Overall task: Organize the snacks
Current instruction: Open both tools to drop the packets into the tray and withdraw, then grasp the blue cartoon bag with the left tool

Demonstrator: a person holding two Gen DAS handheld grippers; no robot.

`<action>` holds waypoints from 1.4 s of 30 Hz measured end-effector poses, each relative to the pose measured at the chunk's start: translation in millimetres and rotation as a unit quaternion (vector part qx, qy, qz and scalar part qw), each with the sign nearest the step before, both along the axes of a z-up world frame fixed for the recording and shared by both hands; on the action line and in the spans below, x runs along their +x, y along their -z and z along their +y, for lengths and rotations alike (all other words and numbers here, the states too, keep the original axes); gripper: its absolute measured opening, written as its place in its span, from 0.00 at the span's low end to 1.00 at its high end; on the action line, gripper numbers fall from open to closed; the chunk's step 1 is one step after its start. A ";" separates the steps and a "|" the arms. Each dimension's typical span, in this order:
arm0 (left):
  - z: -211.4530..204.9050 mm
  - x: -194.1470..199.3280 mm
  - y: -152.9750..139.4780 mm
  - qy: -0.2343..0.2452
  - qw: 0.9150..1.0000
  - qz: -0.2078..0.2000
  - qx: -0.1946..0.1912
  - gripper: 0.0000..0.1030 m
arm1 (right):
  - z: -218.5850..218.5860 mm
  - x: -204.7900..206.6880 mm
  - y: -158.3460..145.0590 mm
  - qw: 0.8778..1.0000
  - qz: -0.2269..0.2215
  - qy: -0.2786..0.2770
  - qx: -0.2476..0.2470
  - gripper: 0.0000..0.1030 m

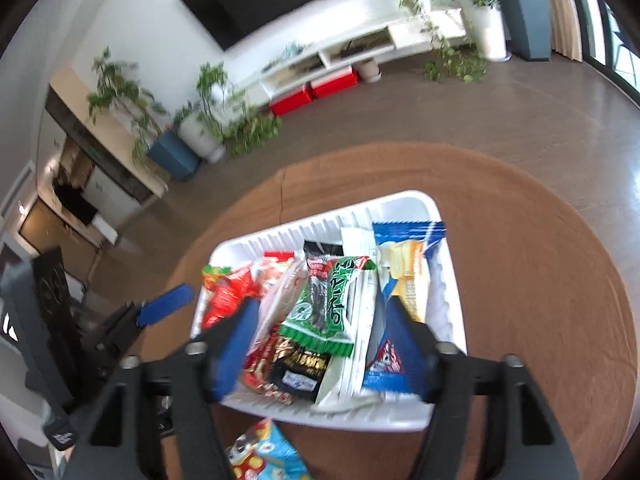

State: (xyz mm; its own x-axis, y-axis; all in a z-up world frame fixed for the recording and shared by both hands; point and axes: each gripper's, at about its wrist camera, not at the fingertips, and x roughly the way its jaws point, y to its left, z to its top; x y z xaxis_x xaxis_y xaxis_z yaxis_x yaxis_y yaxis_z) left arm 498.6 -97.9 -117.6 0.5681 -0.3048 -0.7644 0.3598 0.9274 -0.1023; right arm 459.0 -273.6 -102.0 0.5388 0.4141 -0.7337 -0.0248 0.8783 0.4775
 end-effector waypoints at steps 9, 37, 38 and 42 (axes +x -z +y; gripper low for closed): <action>18.6 -80.5 -7.0 -0.021 1.000 -0.012 0.000 1.00 | -27.1 -98.0 -12.5 0.998 -0.031 0.036 0.044 0.92; -24.2 -92.0 64.9 -0.091 0.991 0.096 0.033 0.99 | -25.3 -202.3 38.0 0.998 0.011 0.061 0.028 0.91; -23.4 -91.6 65.1 -0.089 0.991 0.095 0.030 0.99 | -25.3 -202.4 37.9 0.998 0.010 0.060 0.027 0.91; -18.6 -89.9 66.2 -0.077 0.992 0.096 0.031 0.93 | -23.9 -202.3 39.5 0.998 0.015 0.056 0.020 0.91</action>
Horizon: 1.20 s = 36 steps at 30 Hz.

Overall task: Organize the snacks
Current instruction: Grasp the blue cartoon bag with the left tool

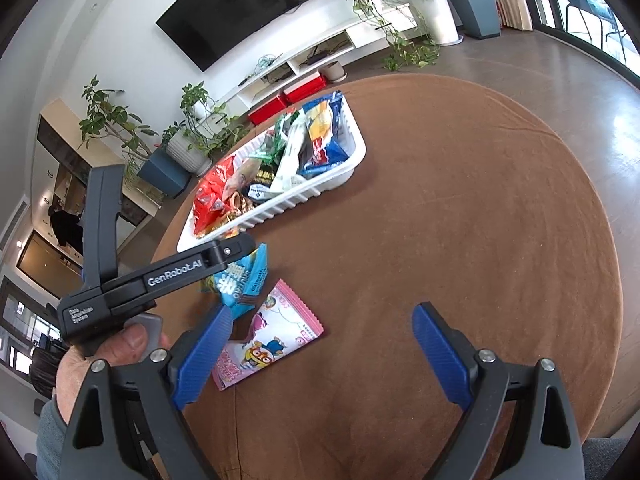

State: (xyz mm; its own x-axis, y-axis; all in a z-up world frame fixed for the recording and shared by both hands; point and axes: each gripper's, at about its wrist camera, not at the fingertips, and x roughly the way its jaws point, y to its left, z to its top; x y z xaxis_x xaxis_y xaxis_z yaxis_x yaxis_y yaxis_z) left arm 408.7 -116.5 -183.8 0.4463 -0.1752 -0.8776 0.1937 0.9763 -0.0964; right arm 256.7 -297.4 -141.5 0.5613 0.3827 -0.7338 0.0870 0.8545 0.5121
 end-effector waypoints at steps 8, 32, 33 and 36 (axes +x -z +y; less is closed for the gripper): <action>7.4 -8.2 4.4 0.035 0.999 0.004 0.008 0.67 | 9.2 0.8 1.4 1.000 0.008 -0.012 -0.016 0.91; 25.6 -30.5 -2.6 0.097 0.995 -0.009 0.014 0.45 | 75.2 5.1 9.8 0.996 0.058 -0.065 -0.032 0.85; 24.0 -29.2 -1.5 0.091 0.996 -0.011 0.022 0.56 | 77.1 5.4 9.8 0.996 0.059 -0.065 -0.034 0.85; 17.5 -25.6 6.6 0.083 0.996 -0.002 0.027 0.74 | 78.7 2.9 11.1 0.995 0.061 -0.066 -0.045 0.85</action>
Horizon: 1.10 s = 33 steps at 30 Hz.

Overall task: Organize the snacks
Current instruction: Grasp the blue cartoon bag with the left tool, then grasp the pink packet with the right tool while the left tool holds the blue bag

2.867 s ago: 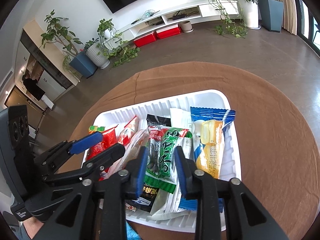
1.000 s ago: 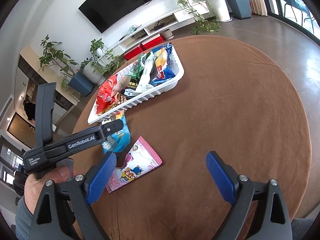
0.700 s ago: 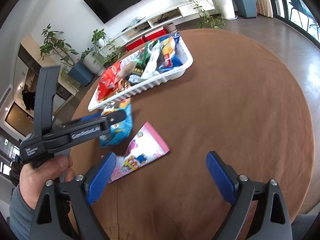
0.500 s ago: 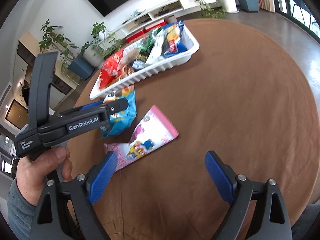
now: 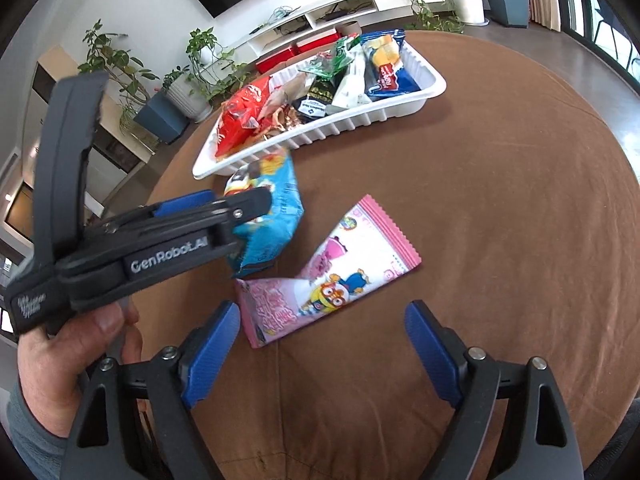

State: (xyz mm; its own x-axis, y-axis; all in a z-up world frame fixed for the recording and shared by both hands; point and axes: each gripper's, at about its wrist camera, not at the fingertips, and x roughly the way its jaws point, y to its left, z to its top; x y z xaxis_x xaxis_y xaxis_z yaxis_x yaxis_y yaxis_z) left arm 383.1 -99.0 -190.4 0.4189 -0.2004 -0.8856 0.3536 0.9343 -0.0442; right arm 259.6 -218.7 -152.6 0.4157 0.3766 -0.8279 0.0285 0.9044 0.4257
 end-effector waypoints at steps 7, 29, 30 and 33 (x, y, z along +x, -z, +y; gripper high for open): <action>-22.7 5.0 17.0 0.033 0.999 0.027 0.017 0.77 | -5.6 -2.6 3.6 1.000 0.007 0.008 -0.002 0.85; 44.1 0.5 3.1 -0.002 1.000 0.002 -0.001 0.34 | 9.6 4.7 5.3 1.000 0.014 -0.009 0.009 0.83; 52.5 -2.4 2.5 -0.007 1.000 0.001 -0.002 0.34 | 11.8 7.8 5.4 1.000 0.012 -0.008 0.007 0.83; 70.0 -15.1 0.5 -0.017 1.000 0.002 -0.014 0.34 | 18.7 20.9 6.2 1.000 0.011 -0.011 0.007 0.83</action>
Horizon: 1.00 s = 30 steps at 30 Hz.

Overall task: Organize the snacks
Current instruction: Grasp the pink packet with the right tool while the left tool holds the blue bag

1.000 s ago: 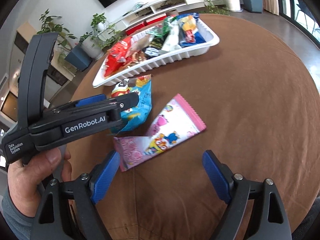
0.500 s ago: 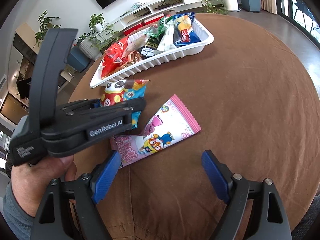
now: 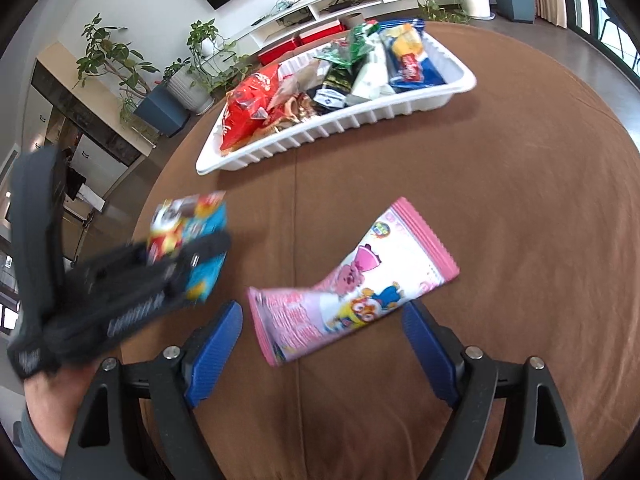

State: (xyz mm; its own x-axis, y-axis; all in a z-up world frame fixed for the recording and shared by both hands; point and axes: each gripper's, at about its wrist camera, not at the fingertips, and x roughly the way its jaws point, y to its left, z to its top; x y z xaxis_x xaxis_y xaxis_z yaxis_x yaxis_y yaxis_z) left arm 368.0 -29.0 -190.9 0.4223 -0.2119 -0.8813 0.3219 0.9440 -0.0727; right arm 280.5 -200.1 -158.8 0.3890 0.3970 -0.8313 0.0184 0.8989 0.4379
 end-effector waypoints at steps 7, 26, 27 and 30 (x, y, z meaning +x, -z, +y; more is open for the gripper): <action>22.2 -29.9 -1.0 -0.020 0.999 -0.005 -0.028 0.34 | 15.2 27.9 1.4 0.998 -0.014 -0.028 -0.058 0.77; 26.4 -57.7 0.1 -0.045 0.998 -0.014 -0.050 0.34 | 58.0 0.5 -2.2 0.972 -0.047 -0.130 -0.188 0.32; 25.9 -58.2 0.6 -0.045 0.998 -0.013 -0.050 0.34 | 55.1 -1.1 -3.1 0.974 -0.045 -0.129 -0.181 0.31; 23.2 -59.2 1.4 -0.042 0.998 -0.013 -0.055 0.34 | 45.8 -3.3 -3.6 0.977 -0.039 -0.123 -0.168 0.28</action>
